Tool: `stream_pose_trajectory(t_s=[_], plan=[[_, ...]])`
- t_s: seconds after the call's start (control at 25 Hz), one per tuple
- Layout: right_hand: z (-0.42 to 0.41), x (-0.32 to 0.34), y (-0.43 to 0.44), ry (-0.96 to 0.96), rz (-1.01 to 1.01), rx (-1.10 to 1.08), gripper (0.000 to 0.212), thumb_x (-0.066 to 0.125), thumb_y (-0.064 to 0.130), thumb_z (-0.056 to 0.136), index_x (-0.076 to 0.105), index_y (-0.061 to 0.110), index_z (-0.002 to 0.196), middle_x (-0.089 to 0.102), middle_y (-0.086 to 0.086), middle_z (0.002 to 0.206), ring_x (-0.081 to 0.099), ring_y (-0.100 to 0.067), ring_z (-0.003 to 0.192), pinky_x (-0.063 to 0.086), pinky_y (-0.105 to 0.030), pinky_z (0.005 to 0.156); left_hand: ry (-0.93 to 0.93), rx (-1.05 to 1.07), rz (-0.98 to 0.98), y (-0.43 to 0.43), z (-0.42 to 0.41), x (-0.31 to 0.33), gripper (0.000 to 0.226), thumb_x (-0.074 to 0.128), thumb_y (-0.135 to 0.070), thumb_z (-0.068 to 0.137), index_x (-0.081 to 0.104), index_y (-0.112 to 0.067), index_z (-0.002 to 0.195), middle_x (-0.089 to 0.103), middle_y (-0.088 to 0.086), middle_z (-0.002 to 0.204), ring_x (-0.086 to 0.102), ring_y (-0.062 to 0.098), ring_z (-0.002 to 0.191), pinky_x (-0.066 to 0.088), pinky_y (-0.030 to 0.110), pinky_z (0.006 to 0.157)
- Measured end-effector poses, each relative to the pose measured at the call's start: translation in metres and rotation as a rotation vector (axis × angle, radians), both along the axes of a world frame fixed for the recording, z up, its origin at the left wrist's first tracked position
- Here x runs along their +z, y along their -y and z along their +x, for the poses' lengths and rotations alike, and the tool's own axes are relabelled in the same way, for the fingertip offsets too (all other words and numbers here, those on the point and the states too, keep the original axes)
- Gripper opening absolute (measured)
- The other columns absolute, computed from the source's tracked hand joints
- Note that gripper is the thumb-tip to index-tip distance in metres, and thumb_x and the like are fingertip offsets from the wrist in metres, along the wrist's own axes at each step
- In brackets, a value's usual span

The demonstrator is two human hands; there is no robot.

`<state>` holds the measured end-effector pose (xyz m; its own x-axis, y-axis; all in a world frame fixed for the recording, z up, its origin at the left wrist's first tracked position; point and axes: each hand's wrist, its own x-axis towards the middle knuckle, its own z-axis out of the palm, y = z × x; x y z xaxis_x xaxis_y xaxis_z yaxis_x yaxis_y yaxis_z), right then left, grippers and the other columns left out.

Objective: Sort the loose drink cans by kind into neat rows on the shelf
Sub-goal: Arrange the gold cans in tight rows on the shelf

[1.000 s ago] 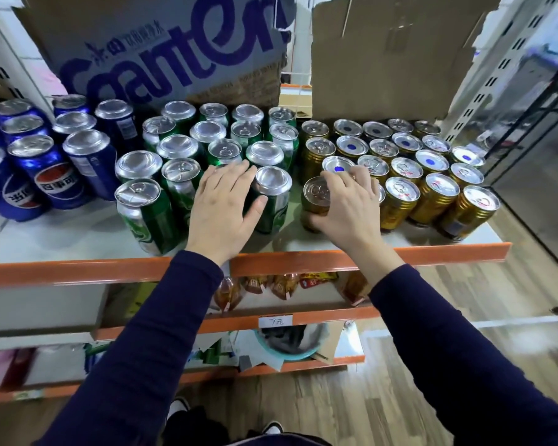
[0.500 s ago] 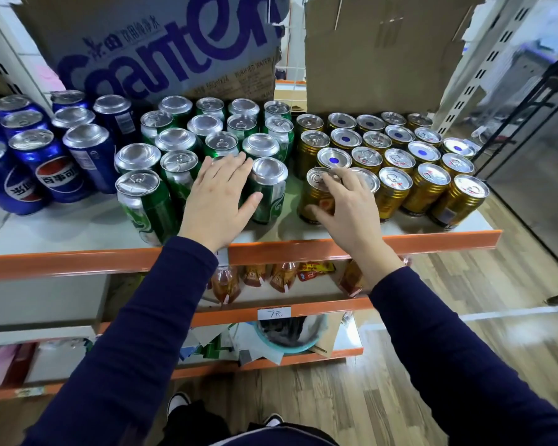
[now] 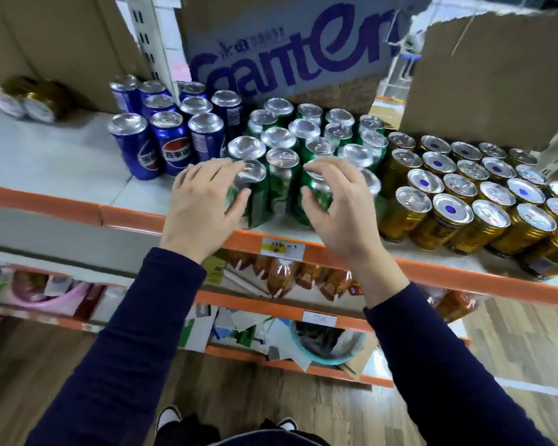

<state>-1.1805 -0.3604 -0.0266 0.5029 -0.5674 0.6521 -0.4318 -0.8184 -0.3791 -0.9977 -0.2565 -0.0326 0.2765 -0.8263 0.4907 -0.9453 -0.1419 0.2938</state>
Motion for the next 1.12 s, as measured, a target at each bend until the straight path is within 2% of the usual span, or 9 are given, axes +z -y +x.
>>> stream_pose_trajectory(t_s=[0.16,0.36,0.44,0.56,0.72,0.84,1.0,1.12], plan=[[0.089,-0.011,-0.041,-0.019,0.053,0.161,0.021,0.064,0.009,0.085,0.066,0.003,0.106,0.061,-0.01,0.11,0.058,-0.025,0.105,0.041,-0.027,0.095,-0.044,0.207,0.003,-0.073,0.075,-0.013,0.038,0.056,-0.028,0.094,0.058,-0.013,0.129,0.061,0.007,0.125,0.056,0.029,0.113,0.037,0.042,0.1],[0.204,-0.03,-0.109,-0.045,0.121,0.278,0.019,0.065,0.008,0.084,0.068,0.003,0.103,0.062,-0.011,0.111,0.059,-0.026,0.106,0.045,-0.034,0.095,-0.131,0.402,0.061,-0.178,0.179,-0.028,0.038,0.056,-0.026,0.095,0.056,-0.013,0.131,0.063,0.013,0.116,0.059,0.035,0.103,0.045,0.047,0.092],[0.254,-0.036,-0.139,-0.043,0.161,0.317,0.019,0.066,0.007,0.085,0.068,0.004,0.103,0.062,-0.01,0.109,0.059,-0.024,0.104,0.042,-0.026,0.095,-0.135,0.469,0.079,-0.22,0.225,-0.031,0.038,0.055,-0.028,0.095,0.057,-0.012,0.13,0.065,0.013,0.112,0.061,0.035,0.099,0.046,0.047,0.091],[0.32,-0.045,-0.181,-0.073,0.222,0.349,0.021,0.065,0.01,0.086,0.067,0.007,0.107,0.06,-0.006,0.11,0.055,-0.015,0.102,0.03,-0.006,0.091,-0.146,0.521,0.115,-0.271,0.278,-0.035,0.038,0.05,-0.033,0.096,0.059,-0.014,0.128,0.066,0.009,0.11,0.062,0.03,0.098,0.046,0.047,0.091],[0.387,-0.053,-0.216,-0.12,0.274,0.408,0.022,0.065,0.013,0.088,0.066,0.012,0.11,0.055,0.005,0.108,0.046,-0.002,0.101,0.028,0.002,0.088,-0.179,0.522,0.144,-0.306,0.325,-0.043,0.038,0.048,-0.034,0.096,0.059,-0.014,0.127,0.066,0.006,0.115,0.061,0.024,0.105,0.044,0.047,0.095],[0.437,-0.055,-0.222,-0.135,0.278,0.454,0.021,0.065,0.012,0.087,0.066,0.011,0.108,0.057,0.003,0.107,0.05,-0.006,0.1,0.03,0.0,0.089,-0.218,0.55,0.123,-0.315,0.367,-0.048,0.038,0.049,-0.033,0.096,0.059,-0.014,0.128,0.065,0.005,0.117,0.061,0.024,0.104,0.044,0.048,0.095],[0.508,-0.056,-0.209,-0.123,0.293,0.444,0.02,0.064,0.014,0.087,0.067,0.011,0.107,0.06,-0.003,0.11,0.055,-0.015,0.104,0.038,-0.016,0.092,-0.226,0.535,0.108,-0.306,0.429,-0.05,0.037,0.052,-0.033,0.096,0.059,-0.015,0.127,0.064,0.004,0.118,0.062,0.024,0.101,0.044,0.048,0.095],[0.573,-0.06,-0.191,-0.096,0.275,0.435,0.02,0.063,0.015,0.089,0.067,0.011,0.108,0.06,-0.003,0.111,0.054,-0.014,0.107,0.038,-0.017,0.092,-0.22,0.521,0.083,-0.285,0.494,-0.046,0.036,0.054,-0.032,0.096,0.06,-0.015,0.127,0.065,0.004,0.117,0.063,0.026,0.095,0.045,0.047,0.094]])
